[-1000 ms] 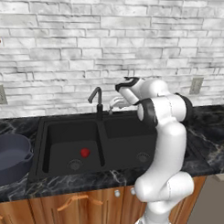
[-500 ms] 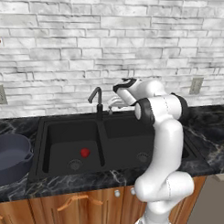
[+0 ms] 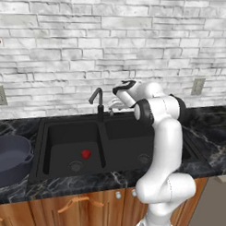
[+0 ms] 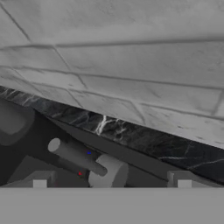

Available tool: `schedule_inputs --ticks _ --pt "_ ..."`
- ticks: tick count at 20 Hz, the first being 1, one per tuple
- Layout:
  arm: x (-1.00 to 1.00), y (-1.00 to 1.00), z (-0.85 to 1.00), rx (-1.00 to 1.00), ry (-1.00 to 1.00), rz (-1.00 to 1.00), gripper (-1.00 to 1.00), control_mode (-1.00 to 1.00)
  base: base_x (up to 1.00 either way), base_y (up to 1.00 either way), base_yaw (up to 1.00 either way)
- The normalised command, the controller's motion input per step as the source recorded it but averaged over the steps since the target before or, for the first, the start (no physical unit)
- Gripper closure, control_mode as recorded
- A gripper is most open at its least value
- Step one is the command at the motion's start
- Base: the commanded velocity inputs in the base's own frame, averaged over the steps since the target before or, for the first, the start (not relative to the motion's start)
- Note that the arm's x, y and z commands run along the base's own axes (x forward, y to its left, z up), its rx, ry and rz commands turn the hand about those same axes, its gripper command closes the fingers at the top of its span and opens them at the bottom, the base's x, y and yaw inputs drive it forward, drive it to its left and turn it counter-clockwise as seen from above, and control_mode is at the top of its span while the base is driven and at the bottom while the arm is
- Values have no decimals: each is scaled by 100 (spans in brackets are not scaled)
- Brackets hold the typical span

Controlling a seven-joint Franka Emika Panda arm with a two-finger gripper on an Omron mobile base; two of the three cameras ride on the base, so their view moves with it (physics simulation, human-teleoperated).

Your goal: Dump the tomato from the pot into the sink. Then turn on the water and wash the tomato. Then turn off the water and put the tomato back in the pot.

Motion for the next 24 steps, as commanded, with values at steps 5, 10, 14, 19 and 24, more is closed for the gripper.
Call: schedule_inputs --ticks 5,10,14,19,24 --pt "20 6 -16 0 0 -2 -100 -100 0 0 0" --pt "27 9 -13 0 0 -3 -100 -100 0 0 0" --pt "32 9 -12 0 0 -4 -100 -100 0 0 0" --pt "34 10 -17 0 0 -5 -100 -100 0 0 0" --pt "30 2 -20 0 0 -6 -100 -100 0 0 0"
